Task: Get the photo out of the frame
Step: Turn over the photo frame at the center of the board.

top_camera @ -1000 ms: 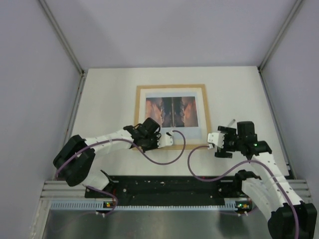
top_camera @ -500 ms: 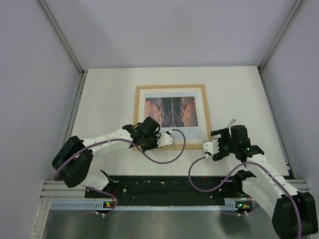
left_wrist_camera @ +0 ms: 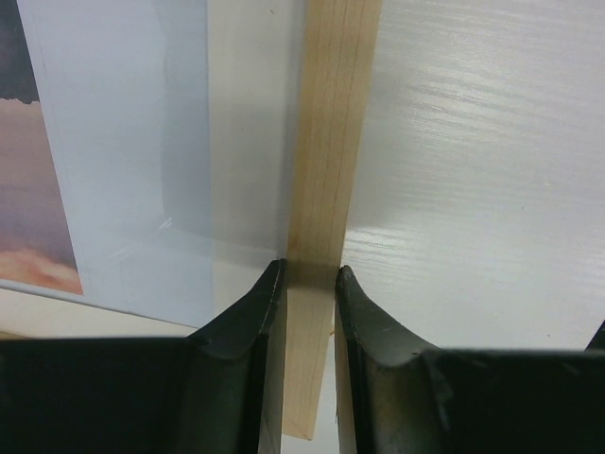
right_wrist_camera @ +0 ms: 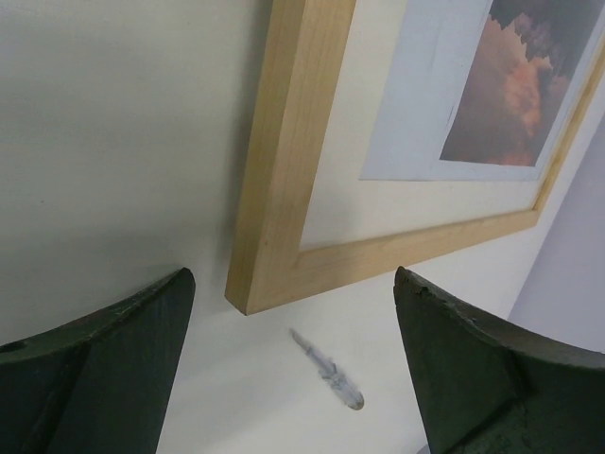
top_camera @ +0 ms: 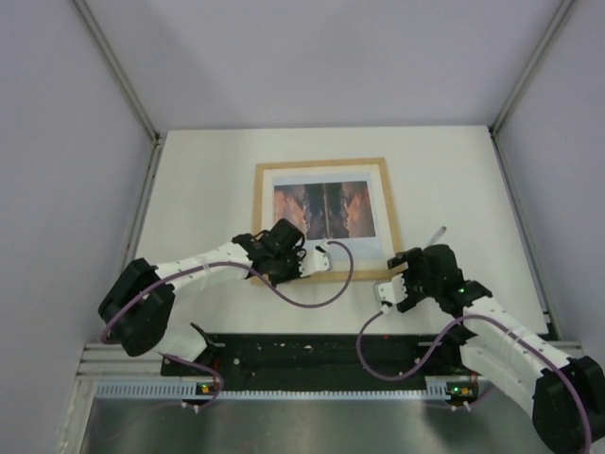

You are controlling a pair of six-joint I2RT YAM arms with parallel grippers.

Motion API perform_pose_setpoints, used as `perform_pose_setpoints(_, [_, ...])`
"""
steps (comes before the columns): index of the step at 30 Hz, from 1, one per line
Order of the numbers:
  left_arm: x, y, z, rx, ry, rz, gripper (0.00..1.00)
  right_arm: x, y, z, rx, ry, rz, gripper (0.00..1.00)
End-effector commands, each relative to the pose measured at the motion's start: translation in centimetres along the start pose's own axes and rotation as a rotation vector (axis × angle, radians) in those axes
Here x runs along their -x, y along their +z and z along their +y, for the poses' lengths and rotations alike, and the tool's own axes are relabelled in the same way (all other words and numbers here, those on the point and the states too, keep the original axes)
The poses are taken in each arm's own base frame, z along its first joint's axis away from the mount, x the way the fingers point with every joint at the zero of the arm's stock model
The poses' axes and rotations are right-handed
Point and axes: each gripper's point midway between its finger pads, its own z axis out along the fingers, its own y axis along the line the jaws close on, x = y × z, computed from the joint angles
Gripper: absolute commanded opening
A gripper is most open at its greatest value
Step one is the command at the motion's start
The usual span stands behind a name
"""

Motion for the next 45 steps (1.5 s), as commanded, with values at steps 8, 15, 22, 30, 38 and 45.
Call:
perform_pose_setpoints(8, [3.5, -2.1, 2.3, 0.091, -0.005, -0.117, 0.0, -0.8, 1.3, 0.5, -0.087, -0.089, 0.047, 0.89])
perform_pose_setpoints(15, [3.9, -2.6, 2.4, 0.1, -0.007, -0.136, 0.0, -0.6, 1.7, 0.6, -0.121, -0.099, 0.028, 0.89])
perform_pose_setpoints(22, [4.2, -3.0, 2.4, 0.106, -0.003, -0.154, 0.0, -0.8, 2.4, 1.9, -0.181, -0.163, 0.035, 0.89])
perform_pose_setpoints(30, [4.4, -3.5, 2.3, 0.103, -0.001, -0.167, 0.0, 0.0, 2.6, 2.2, -0.244, -0.207, -0.007, 0.84])
perform_pose_setpoints(38, [4.5, -4.0, 2.0, 0.098, 0.005, -0.185, 0.0, 0.7, 2.9, 1.3, -0.269, -0.137, -0.049, 0.79])
perform_pose_setpoints(45, [4.7, -4.3, 2.1, 0.106, 0.006, -0.194, 0.0, 1.3, 3.9, 2.0, -0.159, -0.001, -0.089, 0.71])
